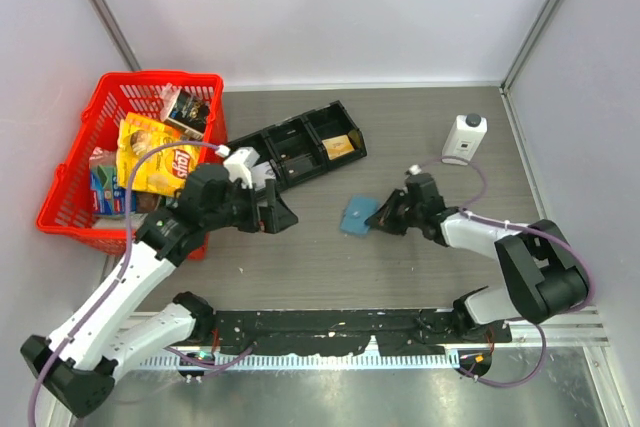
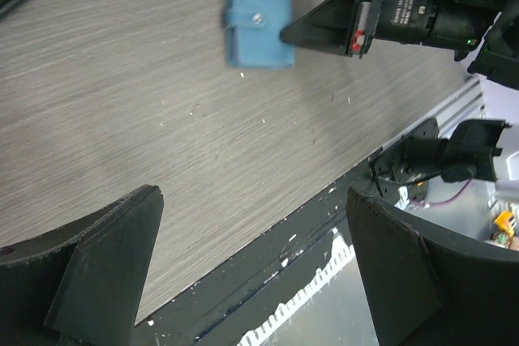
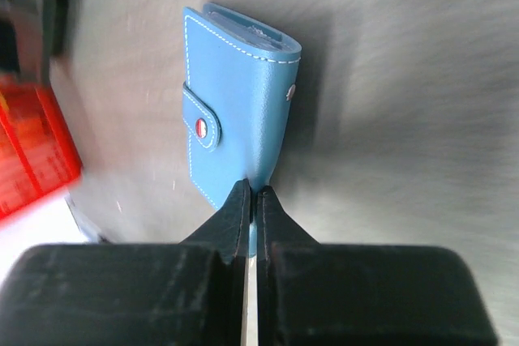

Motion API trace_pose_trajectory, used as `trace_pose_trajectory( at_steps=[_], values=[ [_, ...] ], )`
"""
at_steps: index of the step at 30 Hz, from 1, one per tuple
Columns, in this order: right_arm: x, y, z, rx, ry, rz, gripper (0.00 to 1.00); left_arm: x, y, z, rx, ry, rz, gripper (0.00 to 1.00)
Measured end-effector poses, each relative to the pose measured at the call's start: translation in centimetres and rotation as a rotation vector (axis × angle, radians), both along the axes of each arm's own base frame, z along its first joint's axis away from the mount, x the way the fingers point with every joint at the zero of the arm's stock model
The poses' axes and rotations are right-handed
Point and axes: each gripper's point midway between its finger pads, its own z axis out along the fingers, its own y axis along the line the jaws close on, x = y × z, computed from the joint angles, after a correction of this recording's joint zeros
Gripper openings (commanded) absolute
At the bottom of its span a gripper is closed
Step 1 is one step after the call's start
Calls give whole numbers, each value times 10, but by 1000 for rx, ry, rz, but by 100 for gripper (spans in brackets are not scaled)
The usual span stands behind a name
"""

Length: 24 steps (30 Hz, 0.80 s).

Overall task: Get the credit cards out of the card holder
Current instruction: Move the card holder to the center of the board.

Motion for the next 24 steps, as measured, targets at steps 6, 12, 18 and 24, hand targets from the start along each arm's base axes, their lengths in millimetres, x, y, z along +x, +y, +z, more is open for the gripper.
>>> trace_pose_trajectory(
  at_steps=[6, 12, 18, 24],
  values=[
    [-65, 63, 1, -12, 14, 350, 16, -11, -36, -23, 96, 7, -91, 100],
    [-93, 61, -3, -35, 38, 426, 46, -16, -65, -51, 214, -18, -130, 100],
    [-100, 49, -5, -68, 23, 418, 47, -8, -75, -74, 258, -72, -66, 100],
    [-96, 48, -7, -74, 2, 406, 47, 4, -78, -98, 294, -63, 4, 100]
  ],
)
